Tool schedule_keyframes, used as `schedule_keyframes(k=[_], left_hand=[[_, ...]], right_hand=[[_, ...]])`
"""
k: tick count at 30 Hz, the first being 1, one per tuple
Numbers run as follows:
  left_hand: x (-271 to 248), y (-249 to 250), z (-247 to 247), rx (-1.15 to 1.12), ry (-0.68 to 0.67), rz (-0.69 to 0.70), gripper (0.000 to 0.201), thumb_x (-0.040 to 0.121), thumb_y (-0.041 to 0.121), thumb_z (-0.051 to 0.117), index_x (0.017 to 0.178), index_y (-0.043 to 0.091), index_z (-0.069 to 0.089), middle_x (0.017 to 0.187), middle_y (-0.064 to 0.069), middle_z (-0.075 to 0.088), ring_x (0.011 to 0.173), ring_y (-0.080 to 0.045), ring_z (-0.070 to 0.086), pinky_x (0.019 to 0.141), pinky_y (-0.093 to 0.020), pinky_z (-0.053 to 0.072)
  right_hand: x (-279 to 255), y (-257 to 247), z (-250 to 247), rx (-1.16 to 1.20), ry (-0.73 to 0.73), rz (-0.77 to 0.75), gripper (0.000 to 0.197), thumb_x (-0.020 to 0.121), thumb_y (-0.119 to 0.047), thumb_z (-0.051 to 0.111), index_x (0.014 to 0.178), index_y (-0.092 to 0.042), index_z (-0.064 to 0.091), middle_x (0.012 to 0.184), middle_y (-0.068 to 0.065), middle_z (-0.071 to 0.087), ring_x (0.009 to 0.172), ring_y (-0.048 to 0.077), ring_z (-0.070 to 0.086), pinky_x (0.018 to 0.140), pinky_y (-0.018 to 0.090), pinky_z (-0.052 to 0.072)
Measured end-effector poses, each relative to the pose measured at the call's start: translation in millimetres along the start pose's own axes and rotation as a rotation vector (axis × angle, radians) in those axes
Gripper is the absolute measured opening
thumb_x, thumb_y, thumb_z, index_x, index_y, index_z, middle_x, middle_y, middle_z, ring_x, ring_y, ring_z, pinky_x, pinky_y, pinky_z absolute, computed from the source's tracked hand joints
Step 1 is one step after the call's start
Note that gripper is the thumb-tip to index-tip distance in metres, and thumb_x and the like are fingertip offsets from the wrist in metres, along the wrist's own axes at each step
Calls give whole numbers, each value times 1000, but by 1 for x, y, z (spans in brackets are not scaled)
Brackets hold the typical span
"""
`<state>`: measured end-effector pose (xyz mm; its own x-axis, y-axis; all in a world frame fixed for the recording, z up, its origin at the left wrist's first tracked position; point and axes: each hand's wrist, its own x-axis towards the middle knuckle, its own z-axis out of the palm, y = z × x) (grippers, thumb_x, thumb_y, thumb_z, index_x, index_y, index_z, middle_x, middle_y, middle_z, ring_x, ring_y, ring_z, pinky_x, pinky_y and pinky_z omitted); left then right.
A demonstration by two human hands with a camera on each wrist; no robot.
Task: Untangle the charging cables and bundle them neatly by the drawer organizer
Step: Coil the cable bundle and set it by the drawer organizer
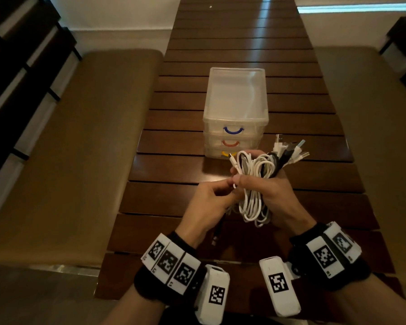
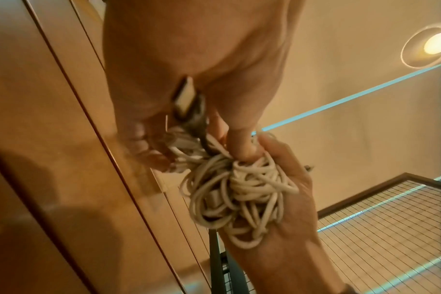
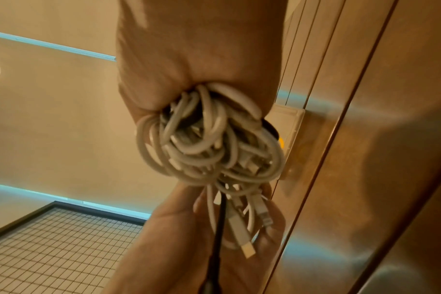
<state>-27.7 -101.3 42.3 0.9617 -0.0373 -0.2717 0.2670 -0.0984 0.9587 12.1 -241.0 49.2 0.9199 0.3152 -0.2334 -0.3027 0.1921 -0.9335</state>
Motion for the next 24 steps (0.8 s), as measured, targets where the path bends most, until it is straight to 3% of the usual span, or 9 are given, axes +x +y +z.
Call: schedule_keyframes(k=[2, 4, 8, 11, 13, 15, 17, 21, 24], left_hand=[[3, -5, 6, 260, 17, 61, 21, 98, 27, 55, 109, 20, 72, 91, -1, 73, 73, -10, 64, 67, -29, 50], [1, -7, 8, 303, 7, 54, 21, 98, 31, 55, 103, 21, 73, 87, -1, 73, 73, -14, 65, 67, -35, 50], [-5, -7, -2, 101, -52, -14, 21, 91, 31, 65, 110, 26, 73, 87, 5, 76, 71, -3, 67, 62, -19, 47], [-17, -8, -19, 78, -86, -9, 35, 90, 24, 67, 124, 30, 64, 101, 12, 74, 92, 2, 68, 77, -15, 51], [-27, -12, -36, 0, -94, 24, 42, 93, 6, 60, 130, 25, 58, 118, 6, 69, 109, -7, 65, 91, -22, 52], [-39, -19, -48, 60, -122, 135, 54, 90, -15, 53, 129, 22, 60, 131, 2, 62, 121, -13, 60, 96, -26, 51], [-46, -28, -53, 323, -149, 326, 59, 84, -17, 58, 129, 20, 62, 140, 6, 54, 127, -7, 52, 100, -21, 47], [-51, -37, -50, 551, -53, 635, 43, 85, 9, 67, 126, 22, 65, 142, 4, 49, 116, -8, 56, 95, -17, 45], [-48, -35, -45, 533, 22, 781, 26, 94, 20, 60, 118, 16, 70, 129, 0, 58, 109, -9, 58, 88, -22, 50]], right_hand=[[6, 3, -1, -125, 67, -73, 35, 74, 7, 74, 81, -27, 75, 81, 5, 73, 80, 24, 70, 72, 42, 60], [10, 8, -2, -238, 118, -127, 33, 68, 8, 75, 88, -18, 70, 81, 7, 70, 77, 22, 69, 71, 41, 59], [11, 14, -3, -222, 103, -148, 39, 62, -1, 71, 100, -9, 67, 87, 9, 68, 82, 24, 66, 75, 43, 58], [11, 19, -3, -199, 96, -139, 33, 63, -1, 72, 94, -12, 71, 86, 10, 69, 79, 25, 66, 74, 46, 57], [12, 20, -4, -114, 152, -111, 28, 60, -4, 74, 88, -3, 69, 79, 18, 66, 70, 31, 63, 69, 46, 56], [15, 19, -6, -69, 157, -109, 31, 59, -4, 73, 85, 8, 62, 73, 23, 60, 65, 33, 59, 65, 45, 52], [17, 18, -7, -68, 148, -75, 32, 55, -10, 76, 78, 8, 61, 72, 23, 59, 67, 33, 57, 67, 46, 49], [17, 20, -5, -53, 108, 42, 23, 53, -24, 79, 68, -8, 72, 70, 19, 61, 71, 33, 56, 74, 51, 44], [15, 22, -3, -39, 91, 31, 25, 53, -21, 78, 71, -4, 70, 69, 22, 60, 69, 34, 56, 73, 51, 46]])
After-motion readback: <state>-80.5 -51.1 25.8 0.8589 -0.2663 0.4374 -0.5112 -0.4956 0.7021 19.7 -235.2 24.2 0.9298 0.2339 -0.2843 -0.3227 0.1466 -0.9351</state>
